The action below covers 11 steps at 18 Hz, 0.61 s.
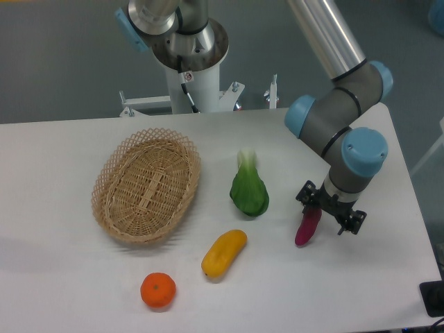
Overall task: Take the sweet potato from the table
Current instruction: 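Lower the open gripper down over the purple sweet potato, then close the gripper around the purple sweet potato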
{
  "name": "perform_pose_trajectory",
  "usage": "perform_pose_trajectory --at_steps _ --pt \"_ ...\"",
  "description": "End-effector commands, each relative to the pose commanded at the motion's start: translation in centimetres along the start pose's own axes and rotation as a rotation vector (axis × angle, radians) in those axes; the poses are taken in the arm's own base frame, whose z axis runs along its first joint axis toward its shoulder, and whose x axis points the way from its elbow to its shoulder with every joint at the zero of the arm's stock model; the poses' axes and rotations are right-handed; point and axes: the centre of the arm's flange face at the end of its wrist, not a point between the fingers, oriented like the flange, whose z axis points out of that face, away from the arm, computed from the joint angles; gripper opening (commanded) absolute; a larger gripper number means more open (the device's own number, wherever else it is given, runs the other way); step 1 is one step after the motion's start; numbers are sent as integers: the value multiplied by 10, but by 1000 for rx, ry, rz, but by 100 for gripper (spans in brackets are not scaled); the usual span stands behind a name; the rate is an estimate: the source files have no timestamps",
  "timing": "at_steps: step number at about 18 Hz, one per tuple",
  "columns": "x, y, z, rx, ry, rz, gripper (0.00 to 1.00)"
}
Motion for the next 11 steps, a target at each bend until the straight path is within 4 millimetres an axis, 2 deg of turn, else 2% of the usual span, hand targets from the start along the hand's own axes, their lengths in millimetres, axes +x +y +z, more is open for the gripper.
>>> perform_pose_trajectory --at_steps 4,5,7,11 --pt "8 -4 14 -5 14 -1 100" --pt "9 -4 15 -5 14 -1 96" --pt "9 -4 14 -5 12 -1 70" --pt "9 -3 13 -11 10 -14 25"
